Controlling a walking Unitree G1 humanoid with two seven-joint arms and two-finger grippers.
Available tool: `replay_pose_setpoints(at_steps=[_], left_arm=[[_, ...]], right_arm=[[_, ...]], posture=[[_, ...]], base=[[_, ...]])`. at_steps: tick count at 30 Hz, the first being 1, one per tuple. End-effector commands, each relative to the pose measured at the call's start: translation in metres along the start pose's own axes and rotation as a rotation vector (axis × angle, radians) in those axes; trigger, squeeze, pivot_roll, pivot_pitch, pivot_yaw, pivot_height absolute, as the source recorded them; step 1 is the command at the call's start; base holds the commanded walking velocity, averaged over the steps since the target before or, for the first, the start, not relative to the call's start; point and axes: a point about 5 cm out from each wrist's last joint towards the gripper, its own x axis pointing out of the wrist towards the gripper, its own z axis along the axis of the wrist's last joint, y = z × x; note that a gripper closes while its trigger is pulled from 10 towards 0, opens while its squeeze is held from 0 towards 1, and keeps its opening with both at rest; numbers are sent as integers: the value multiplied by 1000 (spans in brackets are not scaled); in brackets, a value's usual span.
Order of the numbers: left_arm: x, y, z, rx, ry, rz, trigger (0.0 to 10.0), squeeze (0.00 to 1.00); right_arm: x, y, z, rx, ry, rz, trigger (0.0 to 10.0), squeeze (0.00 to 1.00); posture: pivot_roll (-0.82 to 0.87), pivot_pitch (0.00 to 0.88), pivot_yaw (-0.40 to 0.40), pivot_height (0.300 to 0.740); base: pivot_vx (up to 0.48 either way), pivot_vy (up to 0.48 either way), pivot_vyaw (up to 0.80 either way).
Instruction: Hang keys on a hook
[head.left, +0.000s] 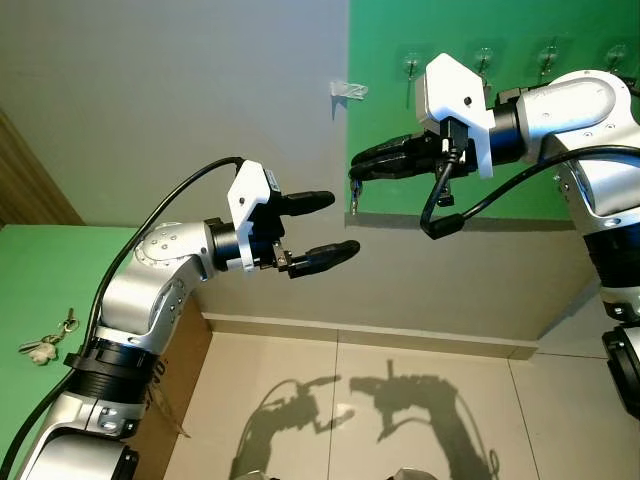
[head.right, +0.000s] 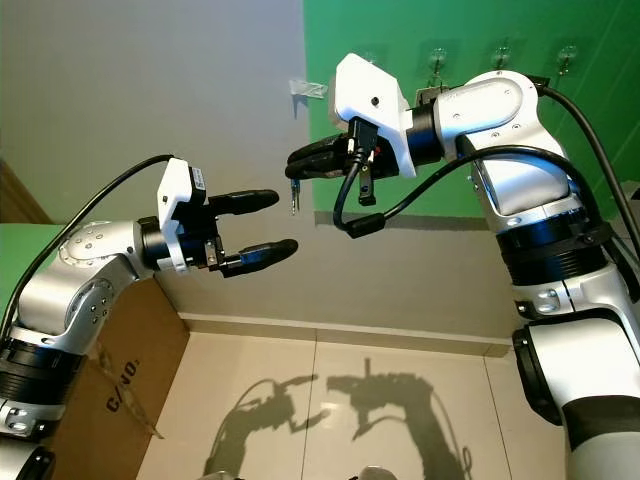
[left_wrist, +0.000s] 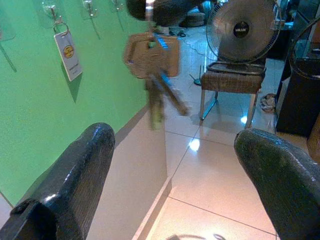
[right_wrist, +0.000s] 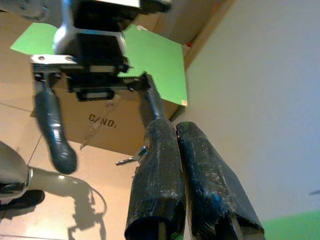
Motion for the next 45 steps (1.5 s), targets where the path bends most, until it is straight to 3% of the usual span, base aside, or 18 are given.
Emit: replay_pose_setpoints(at_steps=[1, 13, 23, 24, 25, 26, 45], left_arm=[[3, 4, 9, 30, -14, 6, 10000, 0], [12, 3, 16, 5, -78, 4, 10000, 0], [16, 5, 17, -40, -107, 39, 10000, 0], [16, 5, 17, -40, -106, 37, 8627, 0], [16, 5, 17, -39, -106, 36, 8627, 0], [17, 4, 16, -43, -103, 32, 118, 0], [21, -3, 6, -114, -58, -37, 0, 0]], right_arm=[[-1, 4, 4, -6, -24, 24, 0, 0], [0, 8, -3, -49, 22, 26, 0, 0], [3, 11, 0, -26, -13, 48, 0, 0], [3, 11, 0, -26, -15, 48, 0, 0], [3, 11, 0, -25, -17, 48, 0, 0], [3, 11, 1, -24, -20, 48, 0, 0], [2, 6, 15, 40, -108, 24, 0, 0]], posture=[[-265, 0, 92, 740], [-268, 0, 91, 740], [-266, 0, 88, 740], [-267, 0, 88, 740], [-267, 0, 88, 740], [-266, 0, 88, 740], [-272, 0, 92, 740]], base=[[0, 0, 0], [0, 0, 0], [0, 0, 0], [0, 0, 0], [0, 0, 0], [0, 0, 0], [0, 0, 0]])
